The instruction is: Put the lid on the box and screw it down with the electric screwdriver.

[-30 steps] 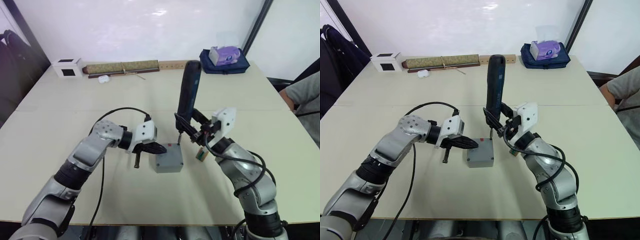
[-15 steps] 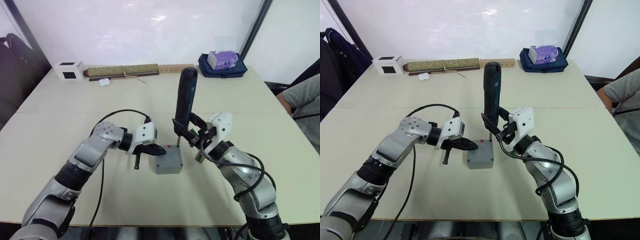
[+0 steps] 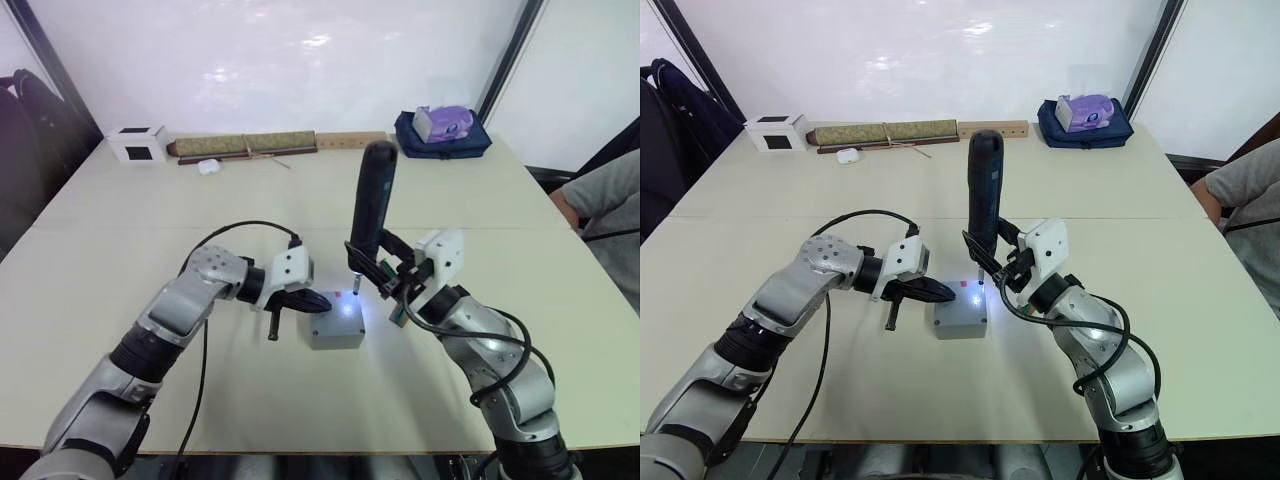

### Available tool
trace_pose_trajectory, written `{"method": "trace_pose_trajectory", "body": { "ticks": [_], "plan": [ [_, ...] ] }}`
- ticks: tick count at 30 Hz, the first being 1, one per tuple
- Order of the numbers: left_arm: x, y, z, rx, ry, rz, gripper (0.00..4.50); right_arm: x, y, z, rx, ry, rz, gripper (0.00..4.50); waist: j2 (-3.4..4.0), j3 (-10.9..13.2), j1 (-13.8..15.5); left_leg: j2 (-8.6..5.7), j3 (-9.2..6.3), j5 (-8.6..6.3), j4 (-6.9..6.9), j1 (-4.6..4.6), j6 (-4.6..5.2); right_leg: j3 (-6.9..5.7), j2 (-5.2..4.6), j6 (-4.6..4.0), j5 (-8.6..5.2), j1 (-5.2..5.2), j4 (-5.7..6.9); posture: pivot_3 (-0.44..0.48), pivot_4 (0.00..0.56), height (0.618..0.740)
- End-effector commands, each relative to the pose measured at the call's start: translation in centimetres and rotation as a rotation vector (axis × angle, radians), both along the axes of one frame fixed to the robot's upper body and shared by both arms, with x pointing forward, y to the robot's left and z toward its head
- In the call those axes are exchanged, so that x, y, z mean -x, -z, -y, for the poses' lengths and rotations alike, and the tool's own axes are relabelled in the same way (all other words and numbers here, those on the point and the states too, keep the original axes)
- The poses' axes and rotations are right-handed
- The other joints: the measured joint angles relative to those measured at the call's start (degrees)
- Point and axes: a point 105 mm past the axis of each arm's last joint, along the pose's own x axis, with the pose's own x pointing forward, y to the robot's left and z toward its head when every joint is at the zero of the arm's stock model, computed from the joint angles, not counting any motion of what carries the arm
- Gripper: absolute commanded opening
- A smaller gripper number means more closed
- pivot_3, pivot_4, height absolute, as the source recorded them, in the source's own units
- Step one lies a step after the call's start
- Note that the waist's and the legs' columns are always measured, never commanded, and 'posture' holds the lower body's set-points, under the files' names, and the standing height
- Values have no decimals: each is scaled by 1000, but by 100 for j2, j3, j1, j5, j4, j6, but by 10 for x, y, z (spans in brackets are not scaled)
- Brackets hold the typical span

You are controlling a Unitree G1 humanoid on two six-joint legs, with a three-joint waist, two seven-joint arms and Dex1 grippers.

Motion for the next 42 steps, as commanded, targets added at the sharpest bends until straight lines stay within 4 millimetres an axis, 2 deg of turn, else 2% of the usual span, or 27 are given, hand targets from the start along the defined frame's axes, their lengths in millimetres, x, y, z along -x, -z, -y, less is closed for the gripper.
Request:
{"method": "trace_pose_trajectory", "body": {
  "ticks": [1, 20, 28, 30, 31, 33, 35, 38, 42],
  "plan": [
    [4, 11, 0, -40, 6, -30, 0, 0, 50, -1, 68, -6, -198, 1891, -1, -1, 0, 1, 0, 0, 0, 0, 0, 0, 0, 0, 0, 0, -1, 0, 150, 740],
    [5, 11, 1, -37, 9, -30, 0, -1, 47, 0, 62, -4, -186, 1891, 0, -4, 4, 5, 0, -1, -2, 0, 1, 0, -3, -3, -2, 1, -5, 0, 150, 740],
    [5, 11, 2, -34, 11, -31, 0, -4, 38, 5, 60, 21, -139, 1891, 0, -4, 6, 7, -1, -1, -5, 0, 1, 0, -5, -4, -2, 1, -11, 0, 150, 740],
    [5, 12, 2, -35, 11, -32, 0, -6, 20, 7, 25, 30, -90, 1891, 1, -3, 10, 7, 0, -1, -5, -1, 1, 0, -6, -4, -2, 1, -12, 0, 150, 740],
    [5, 12, 1, -41, 11, -29, 0, -6, 2, 8, -3, 33, -48, 1891, 2, -2, 10, 7, 0, -1, -5, -2, 1, 0, -7, -4, -2, 0, -12, 0, 150, 740],
    [5, 14, -2, -59, 13, -20, 0, -7, -52, 13, -89, 46, 76, 1891, 10, 11, 8, 7, 0, -1, -5, -7, 1, 1, -10, -5, -3, -3, -14, 0, 150, 740],
    [5, 14, -3, -60, 13, -20, 0, -6, -85, 17, -127, 54, 142, 1891, 35, 58, 6, 6, 2, 0, -4, -20, 1, 3, -13, -6, -2, -18, -14, 0, 150, 740],
    [4, 12, -1, -31, 2, -25, 0, -13, -113, 30, -170, 127, 122, 1891, 52, 78, 22, 2, 3, 0, -3, -41, 0, 6, -18, -4, 1, -40, -10, 0, 150, 740],
    [2, -1, 9, 79, -16, -31, 0, -18, -137, 38, -224, 76, 21, 1891, 53, 80, 24, 3, -5, 0, -17, -51, 0, -3, -21, 11, 9, -49, -12, 0, 150, 740]
  ]
}}
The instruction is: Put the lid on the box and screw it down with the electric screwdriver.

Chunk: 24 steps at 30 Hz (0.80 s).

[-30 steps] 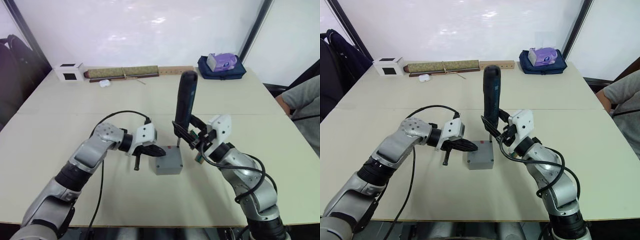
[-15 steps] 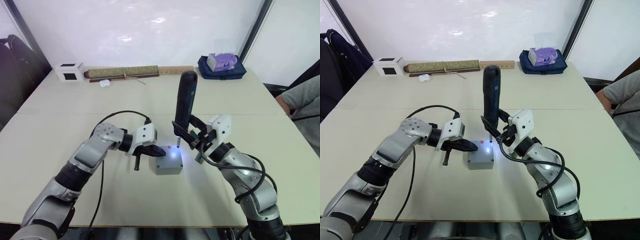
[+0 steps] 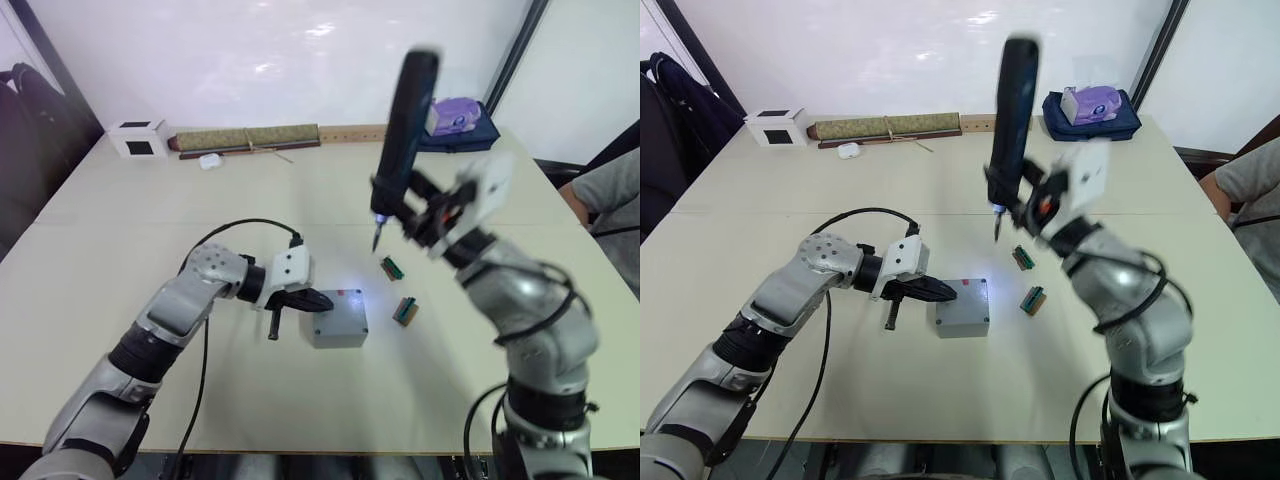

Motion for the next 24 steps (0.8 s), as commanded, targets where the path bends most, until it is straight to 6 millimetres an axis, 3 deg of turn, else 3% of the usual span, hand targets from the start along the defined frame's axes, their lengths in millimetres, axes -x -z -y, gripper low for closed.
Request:
{"method": "trace_pose_trajectory", "body": {
  "ticks": [1, 3, 5, 9, 11, 14, 17, 24],
  "plan": [
    [0, 0, 7, 88, -43, -77, 0, 4, -21, 11, -78, -52, -63, 1891, 0, 2, -10, 0, 0, 0, 0, -6, 0, -1, -1, 0, 0, -3, -3, 0, 150, 740],
    [0, -14, 10, 174, -58, -135, 0, -2, -21, 29, -157, -31, -145, 1891, -2, 3, -18, 0, 1, 0, 0, -21, 0, 0, -5, 2, 1, -17, -3, 0, 150, 740],
    [4, -36, 14, 248, -26, -180, 0, -4, -5, 48, -159, -39, -291, 1891, -7, 9, -4, 0, -5, 0, 15, -60, 1, -2, -5, 4, 3, -51, 6, 0, 150, 740],
    [6, -63, 19, 264, 24, -131, 0, -3, 30, 95, 83, 158, -477, 1891, 7, 51, 38, -15, -8, 1, 26, -85, 1, -15, -16, 5, 3, -66, 2, 0, 150, 740],
    [8, -63, 18, 218, 44, -88, 0, 1, 42, 105, 86, 149, -570, 1891, 13, 54, -10, -18, 2, -3, 24, -86, 7, -8, -15, 7, 3, -65, -5, 0, 150, 740],
    [19, -59, 12, 79, 143, 44, 0, 12, 73, 135, 155, 228, -777, 1891, 24, 64, -68, -15, 18, -11, 19, -79, 21, 10, -1, 9, 3, -70, -7, 0, 150, 740],
    [28, -63, 12, 84, 198, 21, 0, 32, 112, 161, 225, 274, -1021, 1891, 27, 68, -24, -5, 13, -11, 15, -78, 21, 8, 23, 4, 0, -75, -3, 0, 150, 740],
    [26, -55, 14, 116, 140, 0, 0, 40, 134, 171, 207, 241, -1165, 1891, 39, 81, -63, -7, 30, -11, 24, -76, 21, 21, 21, 9, 2, -75, -3, 0, 150, 740]
  ]
}}
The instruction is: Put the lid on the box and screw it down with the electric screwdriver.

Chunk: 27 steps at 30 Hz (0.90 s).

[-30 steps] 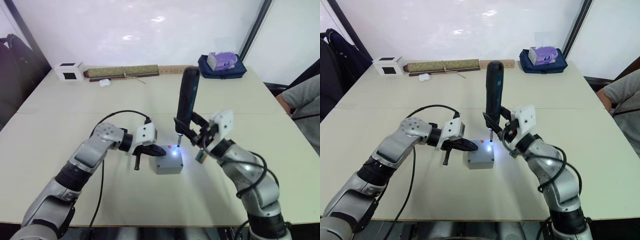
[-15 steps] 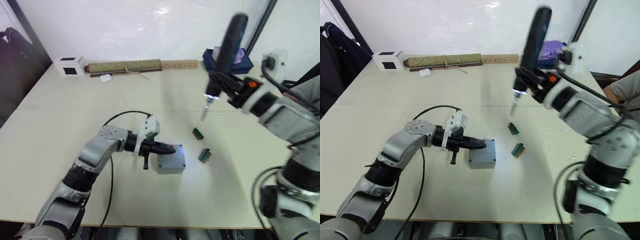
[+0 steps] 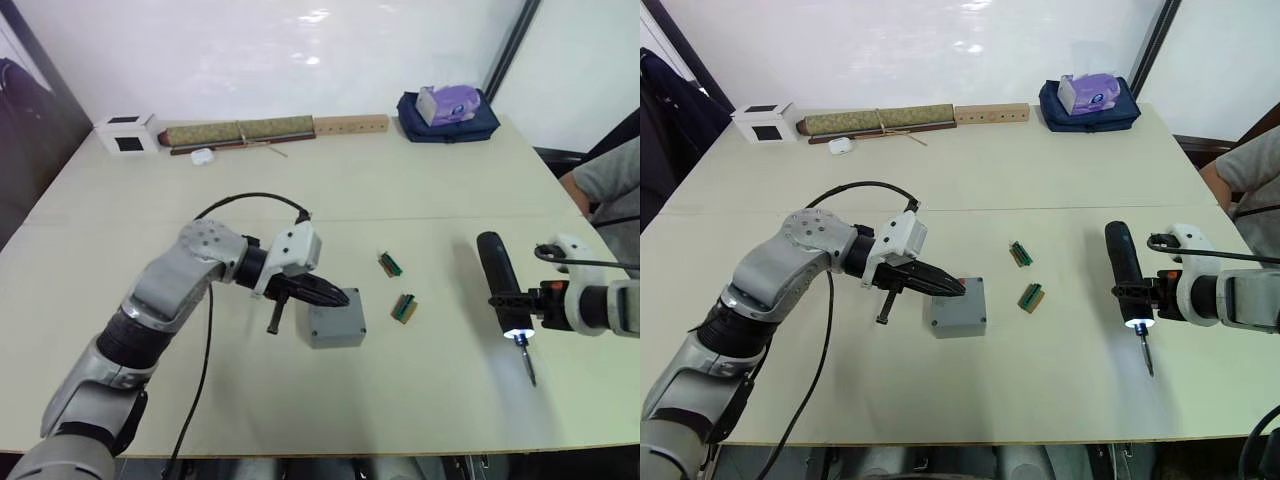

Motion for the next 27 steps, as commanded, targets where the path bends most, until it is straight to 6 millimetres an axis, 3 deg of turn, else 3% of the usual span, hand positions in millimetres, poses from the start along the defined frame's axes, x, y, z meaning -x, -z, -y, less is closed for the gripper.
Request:
{"method": "trace_pose_trajectory", "body": {
  "ticks": [1, 7, 16, 18, 19, 22, 27],
  "plan": [
    [3, -5, 3, 31, -12, 28, 0, -4, -13, 1, 30, -21, 41, 1891, -2, 2, 14, 1, -2, 0, 0, 0, 0, -1, 3, 0, 0, 0, 0, 0, 150, 740],
    [6, -3, 5, 46, -34, 14, 0, -10, -2, 0, 76, -45, 10, 1891, -2, 3, 41, 0, -7, 0, 0, -1, 0, -4, 2, 1, 0, 1, 1, 0, 150, 740],
    [-15, -3, -4, 41, -123, 45, 0, -15, 13, 8, 144, -49, -2, 1891, -6, 4, 50, -4, -7, 0, 7, 0, -1, -6, 0, 3, 1, 4, 1, 0, 150, 740],
    [-16, -3, -5, 38, -126, 43, 0, -16, 15, 8, 160, -53, 6, 2853, -8, 5, 47, -4, -8, 0, 10, 0, -1, -6, 0, 6, 2, 6, 1, 0, 150, 740],
    [-16, -3, -6, 36, -125, 42, 0, -17, 15, 7, 164, -53, 10, 3022, -8, 5, 48, -4, -7, 0, 12, 1, -1, -6, 0, 7, 3, 7, 1, 0, 150, 740],
    [-20, -3, -10, 23, -138, 48, 0, -25, 0, 7, 89, 1, 85, 4167, -11, 5, 51, -4, -9, 0, 12, 1, -1, -6, -1, 8, 4, 8, 1, 0, 150, 740],
    [-26, -5, -13, 20, -158, 62, 0, -25, -25, 0, 94, -6, 175, 4167, -8, 7, 52, -6, -8, 1, 12, 1, -1, -5, -2, 8, 4, 5, 7, 0, 150, 740]
  ]
}}
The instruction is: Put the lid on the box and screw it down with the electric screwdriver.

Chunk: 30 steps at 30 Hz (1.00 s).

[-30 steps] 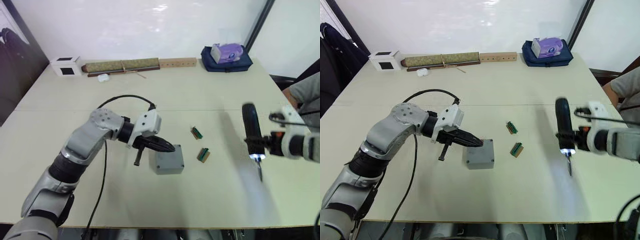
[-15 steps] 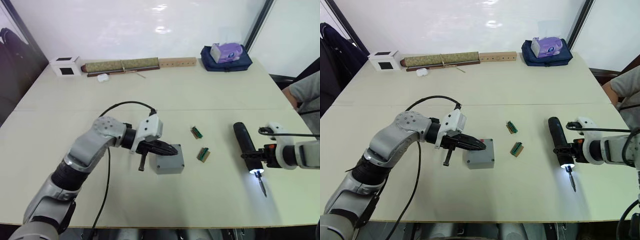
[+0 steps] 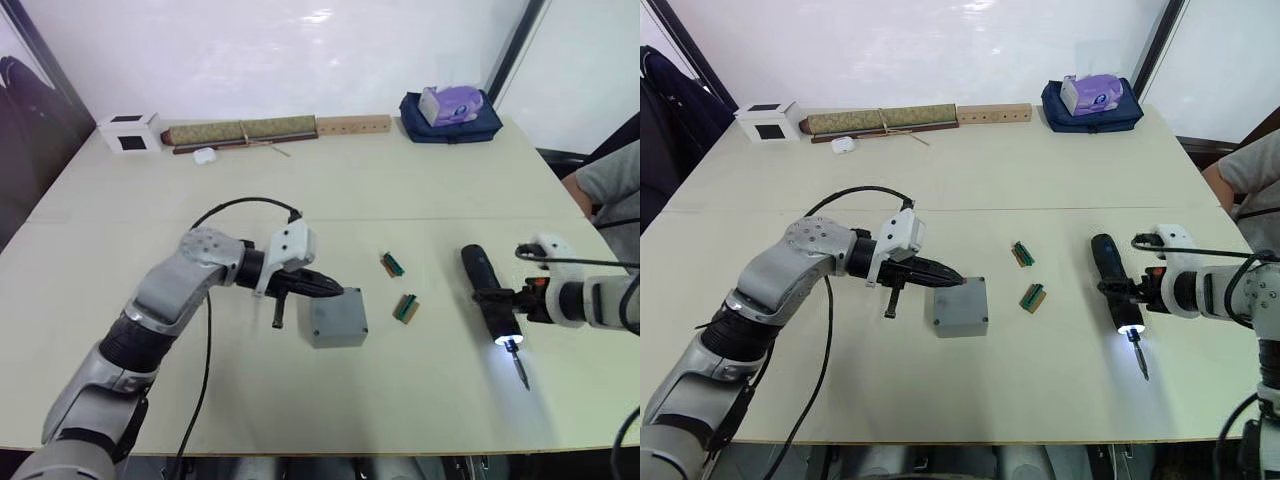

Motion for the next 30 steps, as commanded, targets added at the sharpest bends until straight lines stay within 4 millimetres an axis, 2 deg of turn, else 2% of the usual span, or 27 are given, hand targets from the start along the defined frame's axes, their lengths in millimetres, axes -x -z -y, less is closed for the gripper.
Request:
{"method": "trace_pose_trajectory", "body": {
  "ticks": [1, 3, 4, 7, 10, 12, 15, 17, 20, 23, 27, 30],
  "plan": [
    [-5, -15, -2, 20, -8, 67, 0, 3, -29, -5, 48, -32, 100, 4167, -1, 0, 3, 1, -2, 0, 0, 0, 0, -1, 1, 0, 0, 0, 0, 0, 150, 740],
    [-6, -15, -3, 21, -10, 68, 0, 3, -38, -8, 80, -56, 146, 4167, -1, 0, 8, 2, -5, 0, -1, -1, 0, -3, 1, 0, 0, 1, -1, 0, 150, 740],
    [-9, -16, -5, 23, -29, 67, 0, -1, -52, -13, 110, -87, 221, 4167, -1, 0, 6, 1, -5, 0, -1, -1, 0, -3, 0, 0, 0, 1, -1, 0, 150, 740],
    [-17, -17, -13, 40, -86, 54, 0, -7, -86, -40, 84, -213, 433, 4167, 0, 0, -12, -1, -3, 0, 0, -1, 0, -2, -3, 1, 0, 0, 1, 0, 150, 740],
    [-20, -16, -22, 45, -127, 38, 0, 2, -96, -72, -9, -350, 548, 4167, -5, 2, -22, 6, -9, 0, -1, 2, 0, -6, 8, 0, 0, 1, 4, 0, 150, 740],
    [-21, -14, -27, 40, -147, 30, 0, 9, -96, -85, -30, -411, 594, 4167, -5, 2, -9, 7, -13, 0, -2, 1, 0, -9, 8, 0, 0, 0, 5, 0, 150, 740],
    [-16, 1, -45, -10, -202, -15, 0, 31, -67, -118, -100, -575, 540, 4167, -6, 1, 5, 7, -13, 0, -4, 0, 0, -9, 0, 0, 0, 1, 4, 0, 150, 740],
    [-9, 15, -51, -52, -216, -47, 0, 51, -36, -139, -128, -694, 385, 4167, -5, 2, -2, 11, -13, 0, -4, 0, 0, -8, -3, 0, 0, 3, 1, 0, 150, 740],
    [-4, 29, -51, -72, -242, -85, 0, 72, -7, -154, -155, -783, 230, 4167, -9, 4, 6, 10, -10, 0, 1, 1, 0, -6, -12, 0, 0, 4, 6, 0, 150, 740],
    [1, 40, -51, -75, -251, -118, 0, 77, 4, -157, -133, -807, 189, 4167, -10, 3, 15, 9, -12, 0, 9, 3, 0, -9, -14, 0, 0, 11, 6, 0, 150, 740],
    [6, 45, -44, -71, -242, -130, 0, 82, 5, -167, -168, -862, 213, 4167, -12, 2, 7, 9, -12, 0, 10, 4, -1, -9, -8, 0, 1, 10, 6, 0, 150, 740],
    [4, 48, -40, -69, -240, -129, 0, 86, 19, -169, -107, -927, 162, 4167, -12, 2, 6, 7, -13, 0, 9, 5, -1, -11, -4, 0, 1, 10, 7, 0, 150, 740]
  ]
}}
